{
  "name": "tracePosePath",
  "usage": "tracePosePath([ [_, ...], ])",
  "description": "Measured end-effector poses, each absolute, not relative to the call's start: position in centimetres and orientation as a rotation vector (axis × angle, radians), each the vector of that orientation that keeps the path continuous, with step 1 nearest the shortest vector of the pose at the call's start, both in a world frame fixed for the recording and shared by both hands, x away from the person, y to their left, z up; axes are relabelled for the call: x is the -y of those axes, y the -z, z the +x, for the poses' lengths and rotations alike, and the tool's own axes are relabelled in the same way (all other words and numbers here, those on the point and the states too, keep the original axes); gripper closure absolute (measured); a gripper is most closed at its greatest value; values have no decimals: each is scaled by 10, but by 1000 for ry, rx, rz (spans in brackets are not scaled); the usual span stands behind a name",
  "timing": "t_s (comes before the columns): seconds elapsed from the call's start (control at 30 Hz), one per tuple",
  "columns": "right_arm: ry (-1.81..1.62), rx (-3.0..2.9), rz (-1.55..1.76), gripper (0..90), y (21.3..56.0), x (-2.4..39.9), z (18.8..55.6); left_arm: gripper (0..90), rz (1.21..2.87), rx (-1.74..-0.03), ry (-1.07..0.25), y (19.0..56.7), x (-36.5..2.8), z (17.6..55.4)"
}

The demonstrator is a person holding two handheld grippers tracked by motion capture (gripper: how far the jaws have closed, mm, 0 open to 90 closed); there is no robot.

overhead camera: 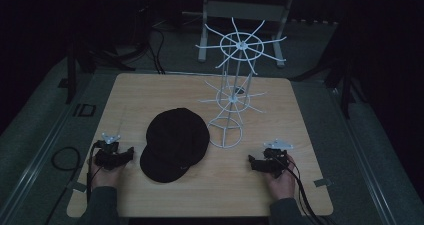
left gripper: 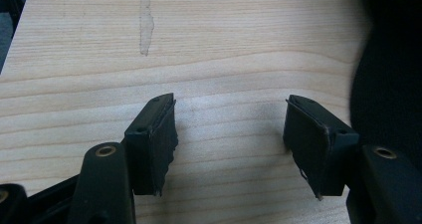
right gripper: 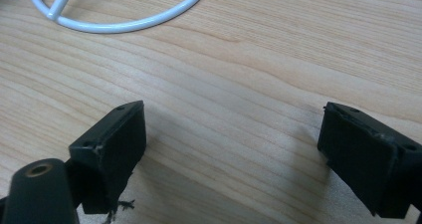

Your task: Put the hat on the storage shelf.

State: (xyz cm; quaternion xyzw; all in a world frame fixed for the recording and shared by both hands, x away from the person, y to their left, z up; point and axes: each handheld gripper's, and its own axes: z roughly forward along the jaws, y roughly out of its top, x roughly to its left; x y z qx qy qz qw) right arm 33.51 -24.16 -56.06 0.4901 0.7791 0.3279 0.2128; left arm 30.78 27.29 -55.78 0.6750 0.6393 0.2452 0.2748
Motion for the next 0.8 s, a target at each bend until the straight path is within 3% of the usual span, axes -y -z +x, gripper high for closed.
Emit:
tracePosePath([
  [0.37,-909,-2161,1361,115,561,241,335,435,1791,-1685,-603,543,-270,303],
  [0.8,-909,-2161,1364,115,561,241,335,418,1751,-1511,-606,490,-234,297],
])
